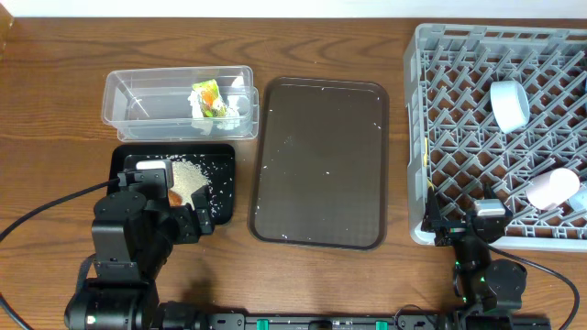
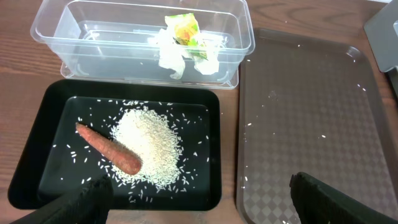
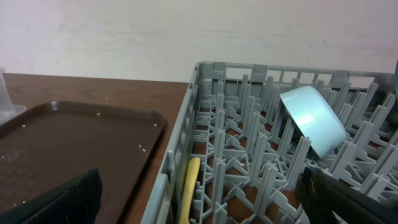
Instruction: Sort waste into correct bins and load items into the dishwasher rack
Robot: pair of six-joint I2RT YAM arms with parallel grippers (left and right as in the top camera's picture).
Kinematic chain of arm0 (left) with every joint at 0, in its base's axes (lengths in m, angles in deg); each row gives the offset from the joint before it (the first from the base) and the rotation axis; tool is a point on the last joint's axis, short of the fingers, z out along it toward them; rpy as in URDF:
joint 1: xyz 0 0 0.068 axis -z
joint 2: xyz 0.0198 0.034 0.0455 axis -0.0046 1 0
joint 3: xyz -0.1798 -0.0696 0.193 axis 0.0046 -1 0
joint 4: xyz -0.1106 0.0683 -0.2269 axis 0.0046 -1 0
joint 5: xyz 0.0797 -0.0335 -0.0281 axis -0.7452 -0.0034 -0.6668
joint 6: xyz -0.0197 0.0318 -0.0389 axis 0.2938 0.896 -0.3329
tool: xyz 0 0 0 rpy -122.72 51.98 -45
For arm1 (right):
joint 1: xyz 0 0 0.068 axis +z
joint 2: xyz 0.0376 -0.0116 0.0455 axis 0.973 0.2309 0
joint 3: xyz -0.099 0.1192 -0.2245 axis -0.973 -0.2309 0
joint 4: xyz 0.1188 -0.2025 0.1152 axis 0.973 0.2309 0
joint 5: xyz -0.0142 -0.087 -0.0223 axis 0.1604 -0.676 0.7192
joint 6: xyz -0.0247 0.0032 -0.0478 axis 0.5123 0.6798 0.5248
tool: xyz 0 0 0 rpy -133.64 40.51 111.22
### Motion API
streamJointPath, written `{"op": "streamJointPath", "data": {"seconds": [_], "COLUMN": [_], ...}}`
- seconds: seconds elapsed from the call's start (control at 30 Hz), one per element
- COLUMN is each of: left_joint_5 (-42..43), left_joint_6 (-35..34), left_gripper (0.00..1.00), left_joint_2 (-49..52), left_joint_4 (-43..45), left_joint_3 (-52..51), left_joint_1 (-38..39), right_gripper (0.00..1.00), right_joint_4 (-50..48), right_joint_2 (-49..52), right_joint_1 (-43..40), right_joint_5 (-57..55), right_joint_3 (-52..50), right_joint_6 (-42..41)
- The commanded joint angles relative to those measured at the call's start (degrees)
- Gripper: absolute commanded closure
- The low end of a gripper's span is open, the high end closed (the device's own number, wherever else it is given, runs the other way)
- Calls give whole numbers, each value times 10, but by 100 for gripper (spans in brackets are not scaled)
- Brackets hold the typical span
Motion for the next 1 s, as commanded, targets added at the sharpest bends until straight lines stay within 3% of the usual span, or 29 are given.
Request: {"op": "streamJointPath", "data": {"seconds": [0.0,0.6,0.73,0.97], "left_joint_5": [2,1,1,1], "left_joint_6": [-3,4,3,3], "left_gripper": [7,7,7,7], "left_joint_2": [0,-7,-47,-160], "left_joint_4": [0,7,67,259], "left_joint_3": [0,-13,-80,-262], "left_joint_1": [-2,-5,-18,-19], "right_gripper": [1,1,1,1], "right_joint_4": [2,2,2,2], "right_joint_2": [-5,-5,-5,-5], "right_joint_1": [-3,-3,-3,-3], "right_joint_5": [2,2,2,2], "right_joint_3": [-1,-1,-1,-1], "right_joint_6": [4,4,4,4]}}
